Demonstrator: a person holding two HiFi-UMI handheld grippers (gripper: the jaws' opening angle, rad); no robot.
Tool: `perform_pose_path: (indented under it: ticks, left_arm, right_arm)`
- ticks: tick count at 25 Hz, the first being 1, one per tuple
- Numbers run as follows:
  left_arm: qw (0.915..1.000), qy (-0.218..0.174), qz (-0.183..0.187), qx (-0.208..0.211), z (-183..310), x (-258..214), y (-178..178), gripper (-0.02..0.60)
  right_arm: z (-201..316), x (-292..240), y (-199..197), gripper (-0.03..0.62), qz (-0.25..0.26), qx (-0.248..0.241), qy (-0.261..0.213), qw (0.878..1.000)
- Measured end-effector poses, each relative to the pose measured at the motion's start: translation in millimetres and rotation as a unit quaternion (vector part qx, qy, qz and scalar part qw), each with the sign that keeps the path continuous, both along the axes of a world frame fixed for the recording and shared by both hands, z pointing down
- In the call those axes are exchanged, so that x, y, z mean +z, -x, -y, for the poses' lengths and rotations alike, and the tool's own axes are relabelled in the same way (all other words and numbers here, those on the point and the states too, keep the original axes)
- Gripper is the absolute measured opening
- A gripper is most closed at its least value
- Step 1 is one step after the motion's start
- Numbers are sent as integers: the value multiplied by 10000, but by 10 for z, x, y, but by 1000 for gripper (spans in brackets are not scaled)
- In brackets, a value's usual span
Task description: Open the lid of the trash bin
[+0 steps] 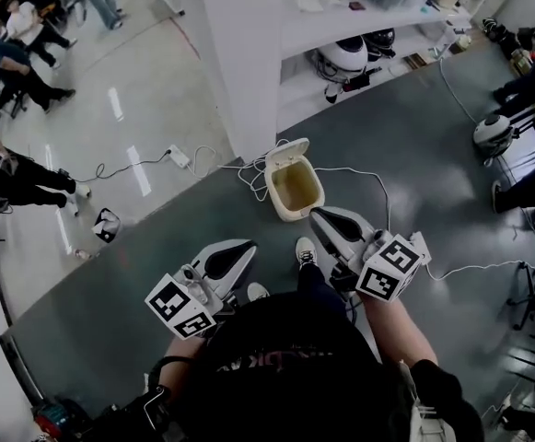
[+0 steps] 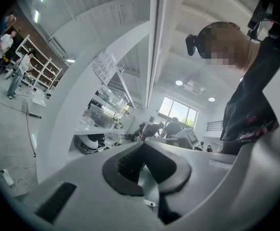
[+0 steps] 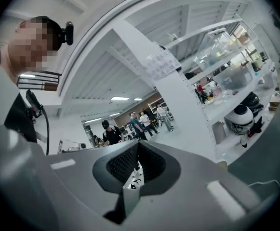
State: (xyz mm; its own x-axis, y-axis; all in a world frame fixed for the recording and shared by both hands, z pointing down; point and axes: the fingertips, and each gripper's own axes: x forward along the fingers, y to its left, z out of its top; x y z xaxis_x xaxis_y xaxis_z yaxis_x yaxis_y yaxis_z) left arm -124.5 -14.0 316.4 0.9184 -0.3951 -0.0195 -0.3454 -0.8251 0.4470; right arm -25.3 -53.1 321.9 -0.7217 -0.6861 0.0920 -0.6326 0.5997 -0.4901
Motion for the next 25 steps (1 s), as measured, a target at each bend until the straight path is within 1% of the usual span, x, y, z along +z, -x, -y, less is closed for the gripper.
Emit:
perform_pose_path:
  ticks: [4,6,9,13,18,25]
  left_arm:
    - [9999,-15,-22,103,-47,-55,84,0]
    - [9997,76,-129,174,-95,-85,138,0]
    - [9985,267,-354,307,-166,-128,193,0]
    - [9985,197,-319,401,-244,-156,207,0]
    - [9982,85,-448,400,-334,-307,222,0]
    - [9979,134,-493,397,-456,-294,228,0]
  right_arm:
    - [-331,-321,307,6,2,-217,-450,9988]
    - [-463,-389,420,6,6,-243,-560,9981]
    - [-618,-375,554,6,140,-212,-497,9984]
    - [-765,-360,604,6,143,-172,-497,9985]
    - [-873,-445,572,6,218,-156,-558,9981]
    - [-958,-386,633,6,330,-225,-397,9984]
